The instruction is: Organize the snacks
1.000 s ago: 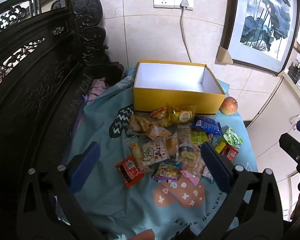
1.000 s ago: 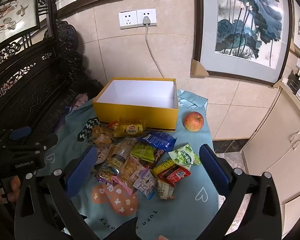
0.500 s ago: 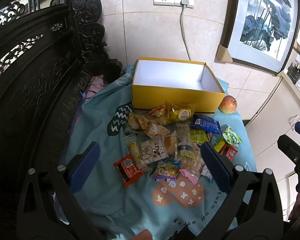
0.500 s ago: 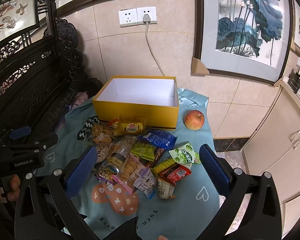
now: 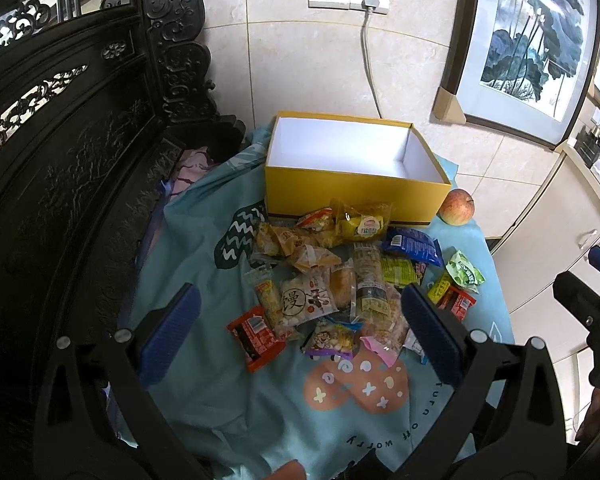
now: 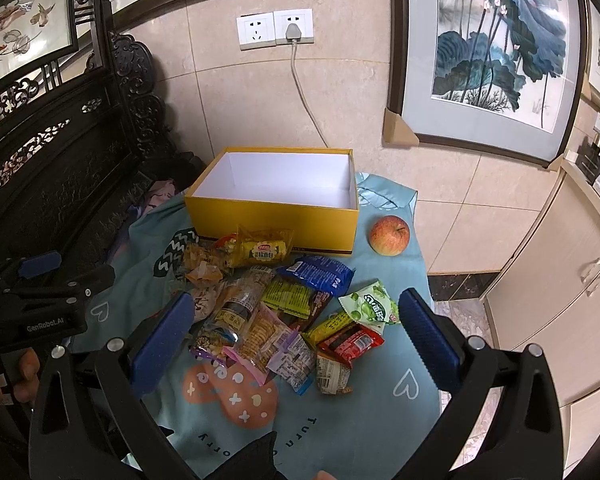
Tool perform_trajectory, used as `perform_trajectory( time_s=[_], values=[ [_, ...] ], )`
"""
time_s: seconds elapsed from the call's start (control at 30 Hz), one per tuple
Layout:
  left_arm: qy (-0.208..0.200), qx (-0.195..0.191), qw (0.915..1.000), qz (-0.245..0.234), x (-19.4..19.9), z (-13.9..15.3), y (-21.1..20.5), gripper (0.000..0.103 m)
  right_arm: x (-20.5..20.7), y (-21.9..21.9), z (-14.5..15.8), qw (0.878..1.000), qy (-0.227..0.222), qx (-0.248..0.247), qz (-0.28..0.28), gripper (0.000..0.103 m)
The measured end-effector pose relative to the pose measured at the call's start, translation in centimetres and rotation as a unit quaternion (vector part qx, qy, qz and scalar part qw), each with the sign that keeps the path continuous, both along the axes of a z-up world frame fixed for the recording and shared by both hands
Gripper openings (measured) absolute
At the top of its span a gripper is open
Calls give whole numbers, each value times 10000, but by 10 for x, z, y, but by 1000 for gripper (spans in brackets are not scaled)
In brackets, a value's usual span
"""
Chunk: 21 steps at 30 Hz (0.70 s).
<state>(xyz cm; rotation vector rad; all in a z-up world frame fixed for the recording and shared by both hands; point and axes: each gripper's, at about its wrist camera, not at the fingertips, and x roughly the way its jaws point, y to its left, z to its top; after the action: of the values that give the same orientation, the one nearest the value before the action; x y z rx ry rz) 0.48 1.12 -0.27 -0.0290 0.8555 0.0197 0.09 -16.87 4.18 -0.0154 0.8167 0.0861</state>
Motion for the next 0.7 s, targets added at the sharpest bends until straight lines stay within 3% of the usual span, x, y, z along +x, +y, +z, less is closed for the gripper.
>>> perform_trajectory(
  time_s=[0.7],
  values=[
    [10,0,10000,1,-2,-1,2,101,-1,1,-1,10000,40,-6,4,102]
  ],
)
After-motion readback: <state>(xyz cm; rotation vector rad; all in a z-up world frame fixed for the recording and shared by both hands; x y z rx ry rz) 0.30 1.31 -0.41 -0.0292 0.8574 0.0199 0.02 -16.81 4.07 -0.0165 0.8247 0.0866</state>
